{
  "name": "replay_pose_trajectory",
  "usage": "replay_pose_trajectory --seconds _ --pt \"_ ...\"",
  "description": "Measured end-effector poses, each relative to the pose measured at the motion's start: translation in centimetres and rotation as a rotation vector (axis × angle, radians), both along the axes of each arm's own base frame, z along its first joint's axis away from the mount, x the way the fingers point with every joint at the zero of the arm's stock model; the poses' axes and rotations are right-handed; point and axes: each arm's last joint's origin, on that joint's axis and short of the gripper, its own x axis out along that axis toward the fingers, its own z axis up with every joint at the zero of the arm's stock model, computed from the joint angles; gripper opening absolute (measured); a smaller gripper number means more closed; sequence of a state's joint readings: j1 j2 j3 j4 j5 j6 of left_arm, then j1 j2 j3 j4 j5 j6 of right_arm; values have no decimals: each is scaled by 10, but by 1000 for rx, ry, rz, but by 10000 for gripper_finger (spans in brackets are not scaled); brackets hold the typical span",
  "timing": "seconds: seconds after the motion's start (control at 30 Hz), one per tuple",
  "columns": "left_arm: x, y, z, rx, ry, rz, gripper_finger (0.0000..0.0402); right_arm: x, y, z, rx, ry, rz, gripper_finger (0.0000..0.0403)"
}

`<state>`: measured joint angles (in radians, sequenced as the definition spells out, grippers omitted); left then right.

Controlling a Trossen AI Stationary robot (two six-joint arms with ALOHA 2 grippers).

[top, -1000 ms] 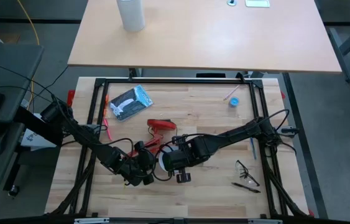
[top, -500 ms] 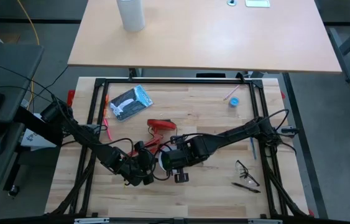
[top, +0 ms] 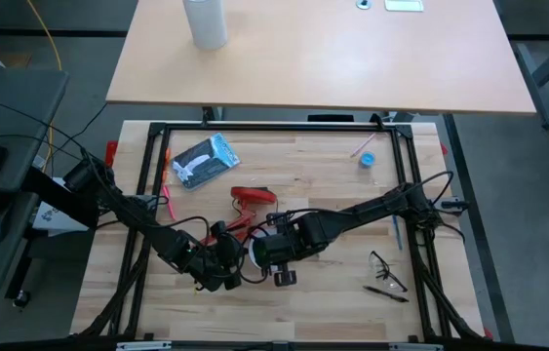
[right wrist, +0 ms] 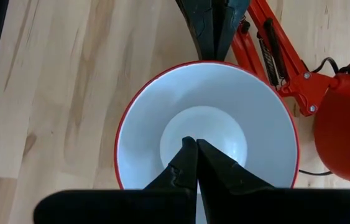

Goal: Screw lightbulb
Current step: Insert the lightbulb into the red desk lamp

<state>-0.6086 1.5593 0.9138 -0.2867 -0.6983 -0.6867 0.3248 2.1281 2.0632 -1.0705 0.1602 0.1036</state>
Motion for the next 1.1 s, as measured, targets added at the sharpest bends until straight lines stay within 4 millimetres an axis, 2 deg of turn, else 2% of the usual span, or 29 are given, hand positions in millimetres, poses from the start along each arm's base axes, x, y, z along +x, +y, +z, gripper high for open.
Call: replay_pose_trajectory --seconds 0.43,0.67,0.8,0.9,1.0,1.1 --pt "0 0 0 1 2 0 0 2 0 10 -22 -53 45 0" --pt "-9 3 6 25 33 -9 0 -13 -5 26 -33 -29 3 0" --pt "-18 6 14 41 54 -17 0 -21 -6 38 -1 -53 -56 0" --pt "-28 10 21 45 71 -16 0 -26 -8 41 13 -27 -92 0" --pt "-37 12 35 12 40 -16 0 -30 -4 33 25 19 -104 0" --pt "-38 10 56 -59 -75 -74 0 -32 4 17 48 59 -103 0"
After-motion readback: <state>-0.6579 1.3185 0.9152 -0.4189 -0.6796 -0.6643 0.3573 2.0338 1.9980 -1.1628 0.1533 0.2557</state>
